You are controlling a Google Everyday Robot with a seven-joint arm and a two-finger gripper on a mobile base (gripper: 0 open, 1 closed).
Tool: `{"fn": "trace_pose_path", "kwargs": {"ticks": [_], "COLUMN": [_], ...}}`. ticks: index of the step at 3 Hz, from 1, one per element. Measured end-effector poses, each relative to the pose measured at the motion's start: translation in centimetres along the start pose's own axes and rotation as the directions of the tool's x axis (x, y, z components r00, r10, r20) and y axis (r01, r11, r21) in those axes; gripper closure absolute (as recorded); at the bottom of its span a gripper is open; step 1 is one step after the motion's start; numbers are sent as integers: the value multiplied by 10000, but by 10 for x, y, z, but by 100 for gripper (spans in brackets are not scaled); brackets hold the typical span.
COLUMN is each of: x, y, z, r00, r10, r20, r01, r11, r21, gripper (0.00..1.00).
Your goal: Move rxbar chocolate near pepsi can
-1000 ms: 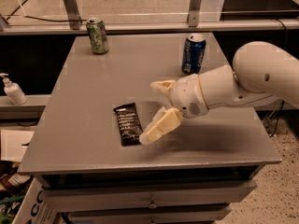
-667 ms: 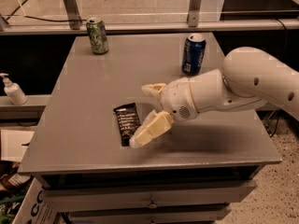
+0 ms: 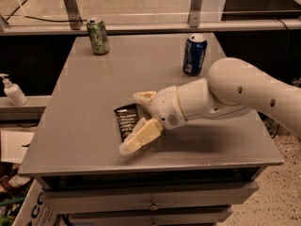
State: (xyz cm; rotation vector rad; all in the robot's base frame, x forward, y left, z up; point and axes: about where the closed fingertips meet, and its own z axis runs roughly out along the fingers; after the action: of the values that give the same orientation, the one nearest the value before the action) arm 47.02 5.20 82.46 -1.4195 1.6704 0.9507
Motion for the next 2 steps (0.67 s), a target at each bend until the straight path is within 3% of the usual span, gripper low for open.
{"fn": "trace_pose_path", "kwargs": {"ticks": [1,2], "x": [7,12], "y": [3,3], "z": [1,-5], "r00": [10000,9999], "r10": [57,67], "r20": [-68,-134], "r01": [-57,-64], "r11": [10000,9998], "r21": [62,209], "gripper": [17,41]}}
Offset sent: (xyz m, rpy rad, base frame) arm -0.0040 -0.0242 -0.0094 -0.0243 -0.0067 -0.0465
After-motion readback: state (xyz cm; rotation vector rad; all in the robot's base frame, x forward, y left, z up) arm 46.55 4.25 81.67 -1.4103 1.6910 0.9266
